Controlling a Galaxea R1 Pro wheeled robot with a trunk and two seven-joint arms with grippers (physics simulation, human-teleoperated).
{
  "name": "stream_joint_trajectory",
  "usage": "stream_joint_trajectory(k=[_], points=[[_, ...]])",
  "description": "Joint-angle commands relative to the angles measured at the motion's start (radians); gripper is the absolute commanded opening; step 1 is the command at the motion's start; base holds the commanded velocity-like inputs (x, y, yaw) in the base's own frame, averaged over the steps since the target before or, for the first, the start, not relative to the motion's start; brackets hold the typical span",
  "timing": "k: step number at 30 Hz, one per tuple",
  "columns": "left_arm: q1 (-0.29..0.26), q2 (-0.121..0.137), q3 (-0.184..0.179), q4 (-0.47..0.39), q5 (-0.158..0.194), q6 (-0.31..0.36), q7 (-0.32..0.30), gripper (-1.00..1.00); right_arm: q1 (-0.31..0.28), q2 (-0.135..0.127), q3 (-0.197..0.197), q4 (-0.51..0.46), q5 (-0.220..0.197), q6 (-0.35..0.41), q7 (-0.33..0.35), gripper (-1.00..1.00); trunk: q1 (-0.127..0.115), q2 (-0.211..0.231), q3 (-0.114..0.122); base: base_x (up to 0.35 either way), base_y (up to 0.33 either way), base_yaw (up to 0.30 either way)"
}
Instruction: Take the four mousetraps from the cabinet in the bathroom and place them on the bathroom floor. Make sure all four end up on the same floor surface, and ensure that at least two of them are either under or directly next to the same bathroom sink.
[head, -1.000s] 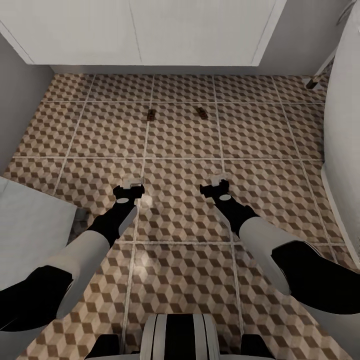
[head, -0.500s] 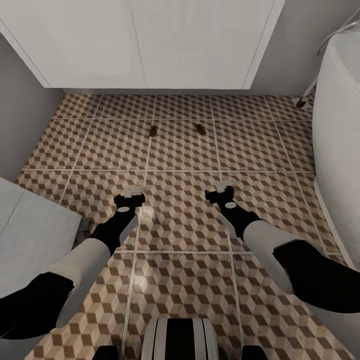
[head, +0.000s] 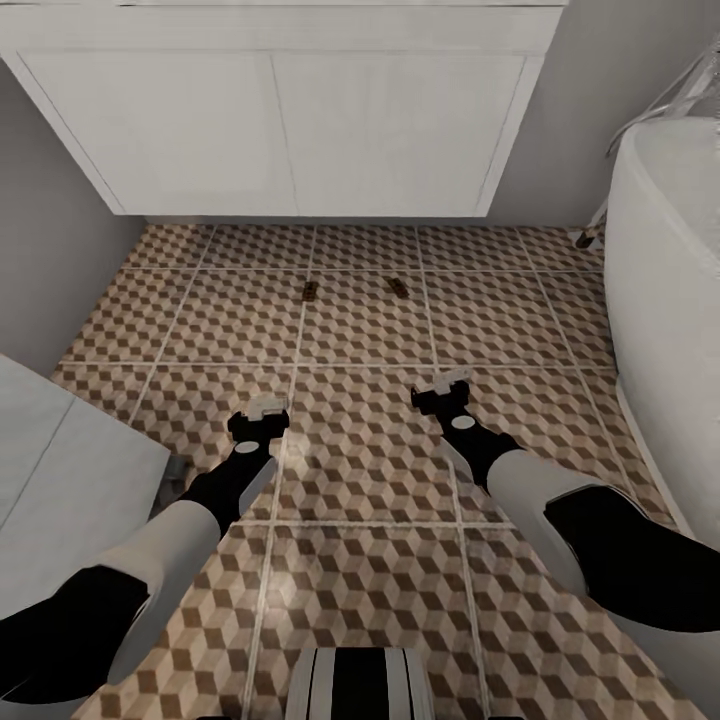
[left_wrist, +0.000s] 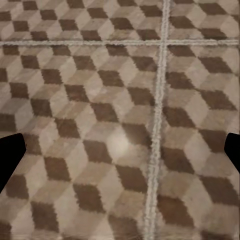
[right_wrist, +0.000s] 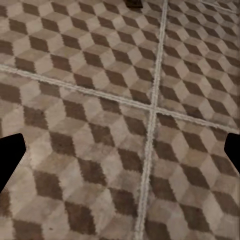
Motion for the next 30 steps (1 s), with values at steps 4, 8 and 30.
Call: stream_joint_trajectory(k=[4,8,30], points=[[0.018,0.000,-0.008,0.010,0.010,-0.017,0.006,1.00,0.011,0.000,0.007,0.004,-0.003,-0.033,-0.004,1.00,-0.002,0.001,0.022,0.000,0.000,0.000],[0.044,-0.003,-0.009,0.015,0.010,-0.047,0.004,1.00,0.021,0.000,0.007,0.018,-0.004,-0.072,-0.003,1.00,-0.004,0.002,0.043,0.000,0.000,0.000],[0.238,-0.010,-0.089,0.059,0.010,-0.375,0.004,1.00,0.104,0.000,0.007,0.029,-0.005,-0.172,-0.003,1.00,-0.014,0.007,0.164,0.000,0.000,0.000]])
